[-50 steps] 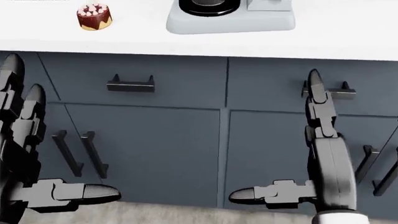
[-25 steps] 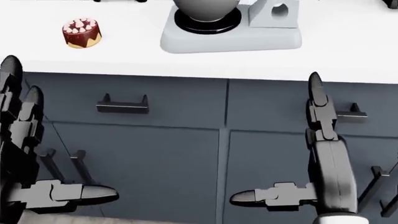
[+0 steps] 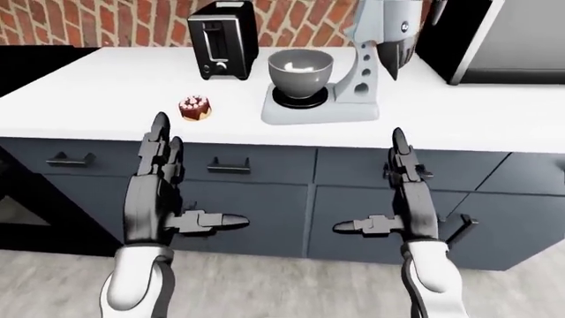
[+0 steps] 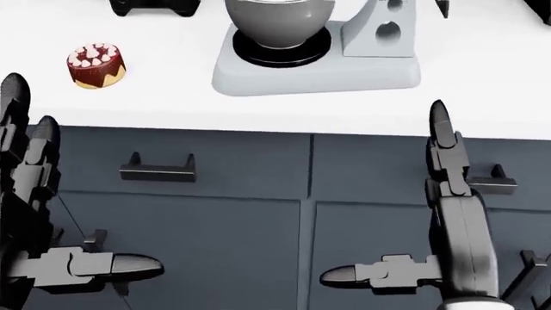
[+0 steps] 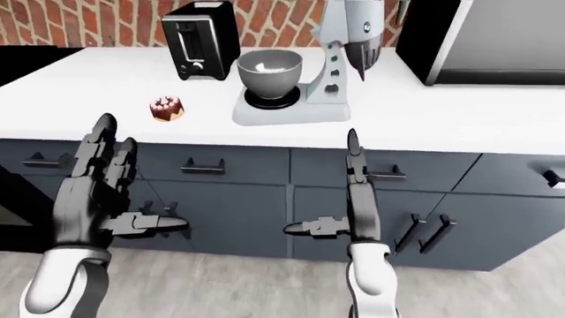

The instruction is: Place the cake in the stand mixer bowl.

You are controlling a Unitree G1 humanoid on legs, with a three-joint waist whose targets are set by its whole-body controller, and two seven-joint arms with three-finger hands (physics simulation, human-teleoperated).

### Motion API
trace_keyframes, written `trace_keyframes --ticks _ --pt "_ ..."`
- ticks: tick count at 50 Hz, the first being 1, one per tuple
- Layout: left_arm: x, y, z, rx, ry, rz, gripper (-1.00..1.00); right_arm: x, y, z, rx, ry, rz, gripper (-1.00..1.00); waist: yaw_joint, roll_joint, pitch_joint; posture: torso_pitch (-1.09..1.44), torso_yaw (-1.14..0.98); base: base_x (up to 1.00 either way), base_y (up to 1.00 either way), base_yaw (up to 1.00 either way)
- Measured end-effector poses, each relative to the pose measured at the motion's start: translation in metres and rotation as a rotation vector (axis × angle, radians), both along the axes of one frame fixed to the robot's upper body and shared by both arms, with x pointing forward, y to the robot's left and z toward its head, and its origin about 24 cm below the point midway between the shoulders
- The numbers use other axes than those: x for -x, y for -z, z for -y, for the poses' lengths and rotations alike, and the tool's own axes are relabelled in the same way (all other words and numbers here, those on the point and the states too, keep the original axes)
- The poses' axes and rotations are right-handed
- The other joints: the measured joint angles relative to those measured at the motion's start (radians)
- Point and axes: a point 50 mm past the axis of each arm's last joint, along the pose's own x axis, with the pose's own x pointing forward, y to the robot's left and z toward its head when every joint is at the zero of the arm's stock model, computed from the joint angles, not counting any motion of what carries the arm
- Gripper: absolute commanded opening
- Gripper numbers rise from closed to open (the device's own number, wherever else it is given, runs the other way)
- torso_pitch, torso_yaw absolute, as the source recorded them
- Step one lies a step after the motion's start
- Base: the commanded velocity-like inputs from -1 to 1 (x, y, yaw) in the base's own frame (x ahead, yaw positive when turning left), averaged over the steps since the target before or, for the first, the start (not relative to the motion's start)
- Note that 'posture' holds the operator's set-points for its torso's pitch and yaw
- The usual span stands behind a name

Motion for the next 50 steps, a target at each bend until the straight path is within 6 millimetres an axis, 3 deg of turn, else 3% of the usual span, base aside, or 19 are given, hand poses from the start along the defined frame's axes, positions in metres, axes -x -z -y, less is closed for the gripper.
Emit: trace_keyframes --ticks 2,4,6,11,15,16,19,21,25,27,33,37,40,42,45,50 --pt "0.0 -0.002 0.0 -0.003 0.0 0.009 1.0 0.0 -0.002 -0.001 -0.002 -0.005 0.01 1.0 0.0 0.037 -0.009 0.0 0.0 0.11 0.0 0.0" --pt "0.0 0.002 -0.004 -0.005 -0.019 -0.01 1.0 -0.001 0.002 -0.005 -0.01 -0.023 -0.009 1.0 0.01 0.02 -0.006 0.0 0.0 0.1 0.0 0.0" --pt "0.0 0.006 -0.007 -0.003 -0.034 -0.035 1.0 0.0 0.006 -0.006 -0.011 -0.031 -0.028 1.0 0.016 0.018 -0.005 0.0 0.0 0.09 0.0 0.0" --pt "0.0 0.002 -0.004 -0.006 -0.026 -0.013 1.0 0.0 0.001 -0.003 -0.007 -0.015 -0.004 1.0 0.017 -0.032 -0.008 0.0 0.0 0.1 0.0 0.0" --pt "0.0 0.0 -0.003 -0.004 -0.02 0.002 1.0 0.001 -0.003 -0.003 -0.003 -0.017 0.019 1.0 0.016 -0.091 -0.017 0.0 0.0 0.1 0.0 0.0" --pt "-0.001 0.002 -0.001 0.003 -0.01 -0.005 1.0 0.001 -0.002 0.0 0.002 -0.008 0.015 1.0 0.009 -0.078 -0.011 0.0 0.0 0.1 0.0 0.0" --pt "-0.002 0.007 0.001 0.007 0.009 -0.037 1.0 0.003 0.006 0.005 0.0 0.02 -0.024 1.0 0.002 -0.074 -0.006 0.0 0.0 0.1 0.0 0.0" --pt "-0.002 0.006 0.0 0.006 0.003 -0.033 1.0 0.004 0.005 0.005 -0.002 0.024 -0.026 1.0 0.003 -0.06 -0.006 0.0 0.0 0.09 0.0 0.0" --pt "0.0 0.001 -0.001 0.0 -0.004 -0.002 1.0 0.006 0.0 0.006 -0.002 0.024 0.005 1.0 0.002 -0.008 0.001 0.0 0.0 0.1 0.0 0.0" --pt "0.001 0.0 0.0 -0.002 -0.003 0.007 1.0 0.007 -0.002 0.007 -0.001 0.025 0.017 1.0 0.0 0.033 -0.006 0.0 0.0 0.1 0.0 0.0" --pt "0.0 0.007 -0.006 -0.003 -0.037 -0.037 1.0 0.005 0.007 0.001 -0.015 -0.003 -0.028 1.0 0.021 0.006 -0.009 0.0 0.0 0.11 0.0 0.0" --pt "0.001 0.002 -0.004 -0.007 -0.027 -0.009 1.0 0.005 0.0 0.002 -0.01 0.005 0.007 1.0 0.021 -0.041 -0.006 0.0 0.0 0.1 0.0 0.0" --pt "0.001 0.0 -0.004 -0.008 -0.024 0.005 1.0 0.006 -0.003 0.002 -0.008 0.002 0.026 1.0 0.019 -0.095 -0.016 0.0 0.0 0.1 0.0 0.0" --pt "0.0 0.004 0.0 0.004 -0.004 -0.012 1.0 0.005 0.0 0.006 -0.001 0.019 0.009 1.0 0.006 -0.075 -0.007 0.0 0.0 0.11 0.0 0.0" --pt "-0.001 0.007 0.001 0.006 0.007 -0.037 1.0 0.005 0.006 0.009 -0.003 0.036 -0.024 1.0 0.002 -0.075 -0.009 0.0 0.0 0.1 0.0 0.0" --pt "0.0 0.002 -0.001 -0.001 -0.004 -0.006 1.0 0.005 0.001 0.006 -0.002 0.024 0.005 1.0 0.003 -0.013 0.001 0.0 0.0 0.1 0.0 0.0"
